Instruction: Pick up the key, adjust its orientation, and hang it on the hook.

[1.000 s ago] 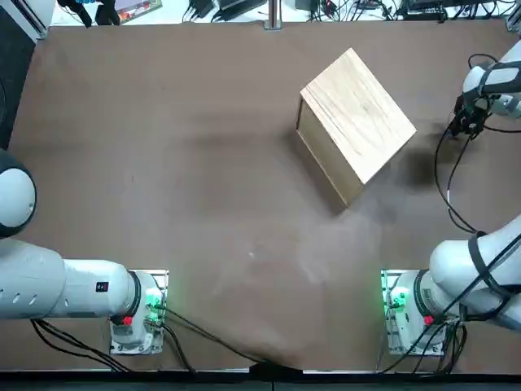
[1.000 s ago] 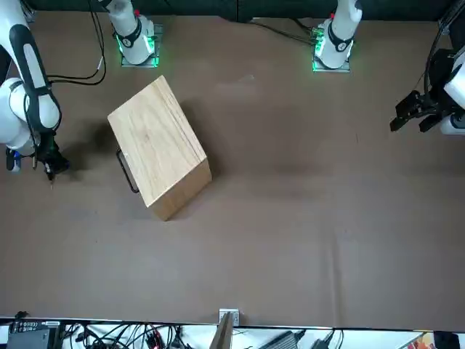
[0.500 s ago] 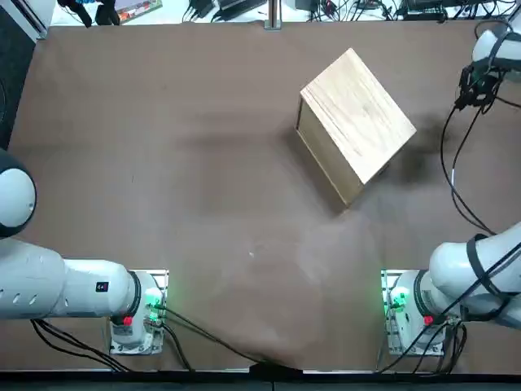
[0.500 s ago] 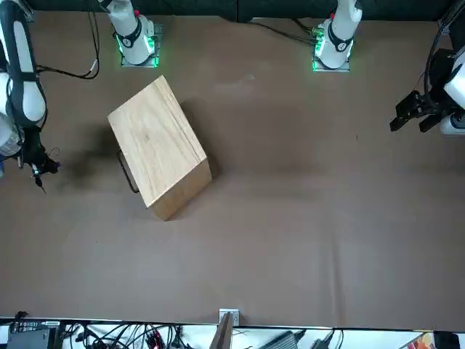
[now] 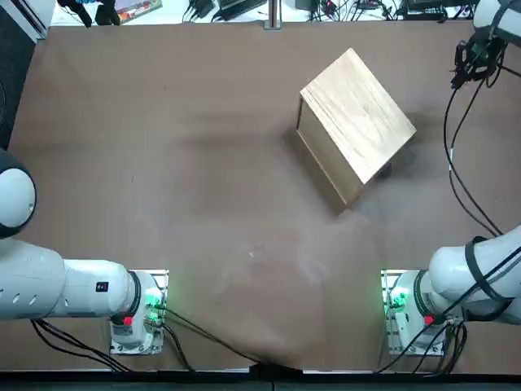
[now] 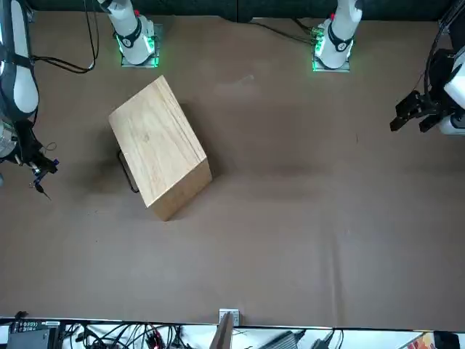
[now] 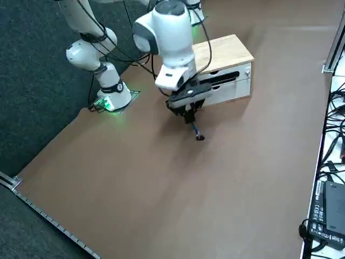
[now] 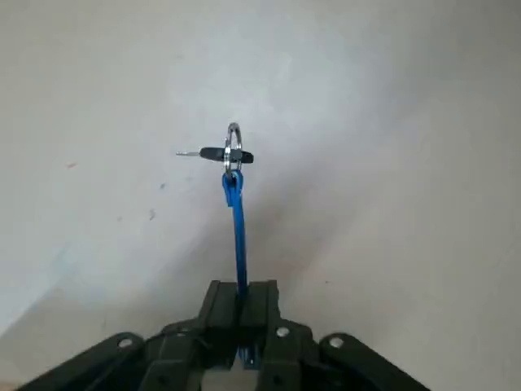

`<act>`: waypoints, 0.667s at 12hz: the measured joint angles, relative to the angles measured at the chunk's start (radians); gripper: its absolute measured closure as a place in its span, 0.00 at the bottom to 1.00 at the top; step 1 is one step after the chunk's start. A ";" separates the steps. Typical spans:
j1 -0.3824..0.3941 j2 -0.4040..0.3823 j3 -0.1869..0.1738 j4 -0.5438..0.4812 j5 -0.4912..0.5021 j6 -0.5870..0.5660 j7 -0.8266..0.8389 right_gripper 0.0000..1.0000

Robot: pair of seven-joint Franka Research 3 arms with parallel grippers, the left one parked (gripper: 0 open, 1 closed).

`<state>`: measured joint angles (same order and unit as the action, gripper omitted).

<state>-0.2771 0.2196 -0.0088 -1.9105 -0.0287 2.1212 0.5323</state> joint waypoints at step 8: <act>0.110 0.048 0.002 0.073 0.000 -0.025 -0.183 0.96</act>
<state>-0.1674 0.2676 -0.0071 -1.8373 -0.0289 2.0961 0.3496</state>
